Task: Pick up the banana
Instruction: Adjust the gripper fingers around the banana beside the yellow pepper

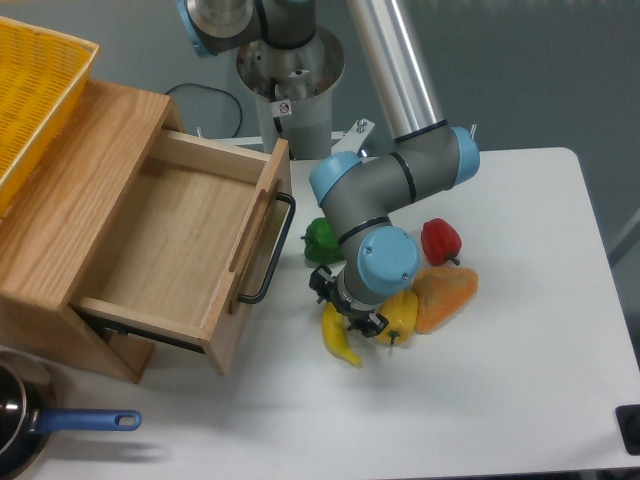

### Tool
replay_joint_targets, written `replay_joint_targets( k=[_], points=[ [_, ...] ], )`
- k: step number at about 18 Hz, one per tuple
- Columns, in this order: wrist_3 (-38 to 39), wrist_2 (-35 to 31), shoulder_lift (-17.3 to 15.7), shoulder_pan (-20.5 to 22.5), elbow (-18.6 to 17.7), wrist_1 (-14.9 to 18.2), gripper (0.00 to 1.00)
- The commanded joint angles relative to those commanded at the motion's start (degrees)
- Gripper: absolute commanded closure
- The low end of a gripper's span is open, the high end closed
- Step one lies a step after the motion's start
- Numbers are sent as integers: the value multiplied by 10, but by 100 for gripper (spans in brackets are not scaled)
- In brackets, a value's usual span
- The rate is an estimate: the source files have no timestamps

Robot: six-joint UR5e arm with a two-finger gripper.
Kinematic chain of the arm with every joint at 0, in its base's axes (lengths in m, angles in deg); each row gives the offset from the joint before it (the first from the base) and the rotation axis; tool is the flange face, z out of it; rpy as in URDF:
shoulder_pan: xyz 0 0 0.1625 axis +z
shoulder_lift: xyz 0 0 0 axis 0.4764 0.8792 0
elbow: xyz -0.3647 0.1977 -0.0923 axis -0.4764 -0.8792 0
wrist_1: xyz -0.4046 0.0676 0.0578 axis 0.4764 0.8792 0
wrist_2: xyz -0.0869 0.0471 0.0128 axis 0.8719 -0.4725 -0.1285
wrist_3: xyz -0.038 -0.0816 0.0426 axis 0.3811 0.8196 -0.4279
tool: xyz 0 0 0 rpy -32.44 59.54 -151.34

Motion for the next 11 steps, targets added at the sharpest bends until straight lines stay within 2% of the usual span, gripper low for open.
replay_joint_targets(
  k=[1,4,11],
  points=[
    [-1,0,0,1,1,0,39],
    [-1,0,-1,3,1,1,52],
    [0,0,0,3,2,2,60]
  ],
)
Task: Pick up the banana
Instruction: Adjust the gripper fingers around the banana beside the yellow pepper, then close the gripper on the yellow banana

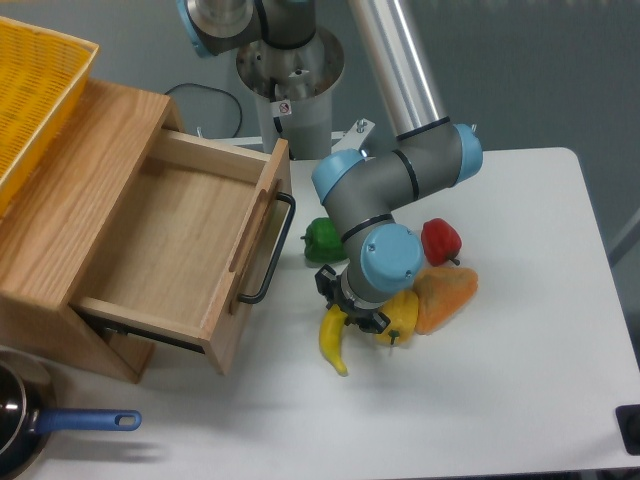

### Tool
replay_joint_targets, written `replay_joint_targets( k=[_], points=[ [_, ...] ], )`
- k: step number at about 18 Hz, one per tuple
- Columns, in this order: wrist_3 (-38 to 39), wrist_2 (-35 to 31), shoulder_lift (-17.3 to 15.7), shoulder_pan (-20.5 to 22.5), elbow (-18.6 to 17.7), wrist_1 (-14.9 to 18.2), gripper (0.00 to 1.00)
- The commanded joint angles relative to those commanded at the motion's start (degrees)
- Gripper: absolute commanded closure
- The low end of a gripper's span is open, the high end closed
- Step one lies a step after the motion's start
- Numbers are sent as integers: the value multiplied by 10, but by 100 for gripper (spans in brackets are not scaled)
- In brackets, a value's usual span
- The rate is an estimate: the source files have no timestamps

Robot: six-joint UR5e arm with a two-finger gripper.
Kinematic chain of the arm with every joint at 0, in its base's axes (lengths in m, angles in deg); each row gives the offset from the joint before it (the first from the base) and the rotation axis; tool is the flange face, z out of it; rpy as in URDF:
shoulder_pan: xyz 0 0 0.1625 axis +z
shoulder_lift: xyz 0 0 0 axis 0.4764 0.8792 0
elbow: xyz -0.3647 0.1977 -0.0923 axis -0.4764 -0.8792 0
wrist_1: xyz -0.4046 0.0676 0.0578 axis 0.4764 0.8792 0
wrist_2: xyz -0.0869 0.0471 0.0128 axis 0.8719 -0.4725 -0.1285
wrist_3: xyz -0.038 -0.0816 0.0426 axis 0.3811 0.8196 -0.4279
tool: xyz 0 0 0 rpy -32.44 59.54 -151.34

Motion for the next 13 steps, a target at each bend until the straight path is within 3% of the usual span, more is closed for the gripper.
replay_joint_targets(
  k=[8,13],
  points=[
    [2,-1,-1,0,3,1,63],
    [1,-2,-5,1,23,4,64]
  ],
)
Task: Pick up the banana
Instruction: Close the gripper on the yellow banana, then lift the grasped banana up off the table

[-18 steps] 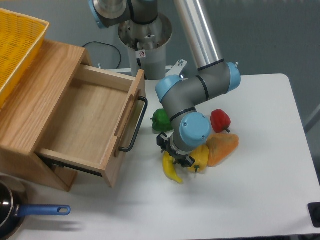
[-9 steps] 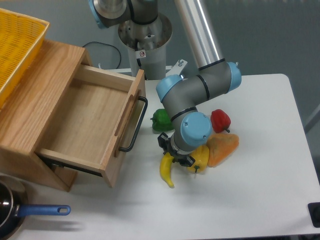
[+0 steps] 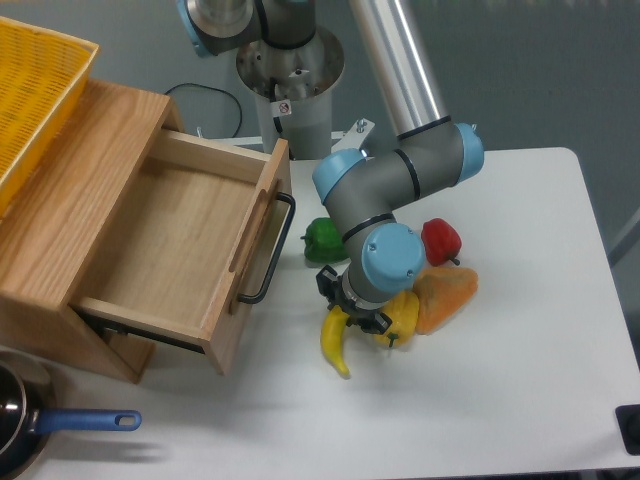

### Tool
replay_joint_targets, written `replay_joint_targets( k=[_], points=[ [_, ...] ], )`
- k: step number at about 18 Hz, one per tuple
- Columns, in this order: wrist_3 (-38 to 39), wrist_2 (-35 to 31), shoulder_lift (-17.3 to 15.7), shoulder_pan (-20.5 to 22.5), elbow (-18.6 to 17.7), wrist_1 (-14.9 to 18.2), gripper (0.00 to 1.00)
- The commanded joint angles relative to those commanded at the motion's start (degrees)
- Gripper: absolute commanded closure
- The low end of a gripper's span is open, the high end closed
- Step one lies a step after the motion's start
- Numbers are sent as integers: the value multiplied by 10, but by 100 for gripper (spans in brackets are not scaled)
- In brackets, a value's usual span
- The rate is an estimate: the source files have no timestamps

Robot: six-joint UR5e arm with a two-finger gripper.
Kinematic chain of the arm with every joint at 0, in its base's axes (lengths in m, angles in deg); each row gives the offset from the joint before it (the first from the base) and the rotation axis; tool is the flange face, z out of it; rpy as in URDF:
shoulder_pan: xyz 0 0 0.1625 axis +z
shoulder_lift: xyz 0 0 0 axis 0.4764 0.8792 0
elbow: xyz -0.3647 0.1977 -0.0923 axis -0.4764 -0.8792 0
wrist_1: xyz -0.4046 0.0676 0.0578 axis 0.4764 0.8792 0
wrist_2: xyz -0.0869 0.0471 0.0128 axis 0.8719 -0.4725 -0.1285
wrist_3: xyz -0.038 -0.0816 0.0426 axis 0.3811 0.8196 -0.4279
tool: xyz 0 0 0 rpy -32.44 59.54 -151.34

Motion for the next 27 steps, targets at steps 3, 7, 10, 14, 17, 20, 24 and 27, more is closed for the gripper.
replay_joint_targets(
  k=[3,7,10,14,17,20,24,27],
  points=[
    [0,0,-1,1,9,3,64],
    [-4,2,-25,14,10,5,64],
    [-6,0,-34,15,23,24,64],
    [-22,-23,-47,15,48,54,64],
    [-58,-24,-62,20,61,67,64],
    [-72,-24,-75,26,66,77,64],
    [-112,-25,-98,25,66,86,64],
    [-143,-40,-115,20,72,85,64]
  ],
)
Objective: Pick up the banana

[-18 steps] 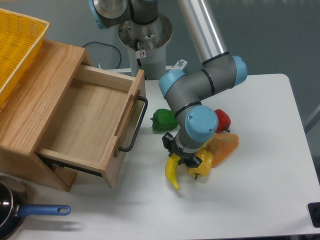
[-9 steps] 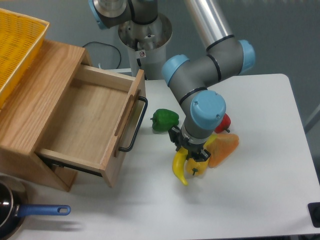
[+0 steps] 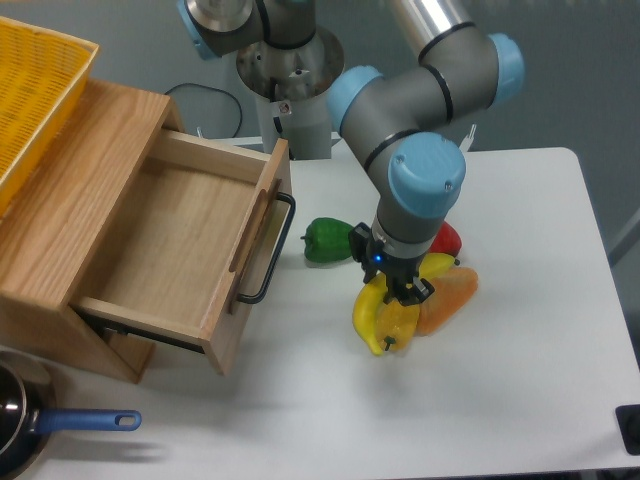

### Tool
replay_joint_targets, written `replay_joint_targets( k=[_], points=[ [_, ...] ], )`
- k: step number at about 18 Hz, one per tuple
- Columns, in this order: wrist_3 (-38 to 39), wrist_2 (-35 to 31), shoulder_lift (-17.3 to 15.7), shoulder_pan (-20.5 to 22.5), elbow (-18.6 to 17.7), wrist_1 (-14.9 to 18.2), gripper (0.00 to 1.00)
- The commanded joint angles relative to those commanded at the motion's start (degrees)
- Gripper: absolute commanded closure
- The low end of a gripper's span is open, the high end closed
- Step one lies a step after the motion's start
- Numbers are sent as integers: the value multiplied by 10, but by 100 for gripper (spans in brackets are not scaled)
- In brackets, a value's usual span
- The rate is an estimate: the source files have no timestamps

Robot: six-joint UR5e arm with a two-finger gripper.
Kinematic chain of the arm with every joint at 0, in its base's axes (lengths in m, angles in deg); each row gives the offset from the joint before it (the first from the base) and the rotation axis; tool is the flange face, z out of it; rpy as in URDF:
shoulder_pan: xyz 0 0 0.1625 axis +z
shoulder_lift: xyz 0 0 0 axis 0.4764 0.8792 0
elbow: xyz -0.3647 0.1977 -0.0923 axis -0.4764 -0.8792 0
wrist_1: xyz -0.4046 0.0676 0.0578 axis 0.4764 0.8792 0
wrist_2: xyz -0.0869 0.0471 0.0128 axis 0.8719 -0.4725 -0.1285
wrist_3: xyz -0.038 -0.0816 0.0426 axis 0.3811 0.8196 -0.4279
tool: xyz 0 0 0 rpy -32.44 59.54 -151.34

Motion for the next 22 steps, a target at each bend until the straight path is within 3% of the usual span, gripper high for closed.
replay_joint_targets(
  k=[7,18,22],
  points=[
    [-100,1,-13,0,-3,-6,64],
    [-104,0,-23,-9,-12,-7,65],
    [-115,-34,-22,-14,-11,-5,65]
  ],
)
